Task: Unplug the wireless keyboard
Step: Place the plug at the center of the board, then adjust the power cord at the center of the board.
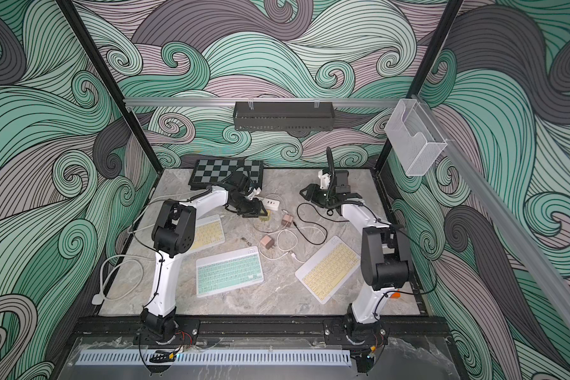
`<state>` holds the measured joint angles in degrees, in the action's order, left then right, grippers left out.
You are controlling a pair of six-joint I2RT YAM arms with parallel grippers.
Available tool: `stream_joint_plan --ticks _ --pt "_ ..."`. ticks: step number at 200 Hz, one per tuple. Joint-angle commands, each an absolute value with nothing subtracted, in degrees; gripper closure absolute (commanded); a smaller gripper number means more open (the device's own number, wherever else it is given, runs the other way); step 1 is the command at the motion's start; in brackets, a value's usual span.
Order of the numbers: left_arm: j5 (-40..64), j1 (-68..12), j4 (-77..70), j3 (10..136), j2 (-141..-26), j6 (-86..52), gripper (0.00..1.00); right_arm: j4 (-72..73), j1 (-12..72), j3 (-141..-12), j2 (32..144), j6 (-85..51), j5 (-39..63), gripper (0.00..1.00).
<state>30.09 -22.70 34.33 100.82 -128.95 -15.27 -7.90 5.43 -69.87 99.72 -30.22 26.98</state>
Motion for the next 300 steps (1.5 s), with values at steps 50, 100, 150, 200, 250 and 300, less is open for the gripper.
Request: stream_joint_plan --ticks 50,100,150,200,250,300 --pt "20.6 -22.0 43.4 98.8 -113.0 -9.3 0.45 -6.2 4.9 -68.6 97.0 -30.3 28.4 0.45" --pt "2.9 -16.8 53.5 91.2 -108.5 -0.3 0.48 -5.1 4.9 -67.8 96.7 -30.7 29.2 0.45" --pt "1.1 -12.8 56.4 90.0 -112.6 3.6 0.49 -3.9 5.0 -67.2 97.5 -31.5 30.5 0.45" --pt "-1.8 -13.2 53.0 92.9 -117.9 10.3 0.51 -3.5 4.9 -66.9 97.8 -31.7 31.5 0.45" --pt "-4.2 -13.2 52.4 100.0 -123.4 18.5 0.56 -3.3 4.9 -67.0 98.2 -32.1 32.3 0.45" --pt "1.7 -13.8 54.4 105.5 -127.1 22.7 0.54 -3.4 4.9 -67.0 98.4 -32.2 32.6 0.45"
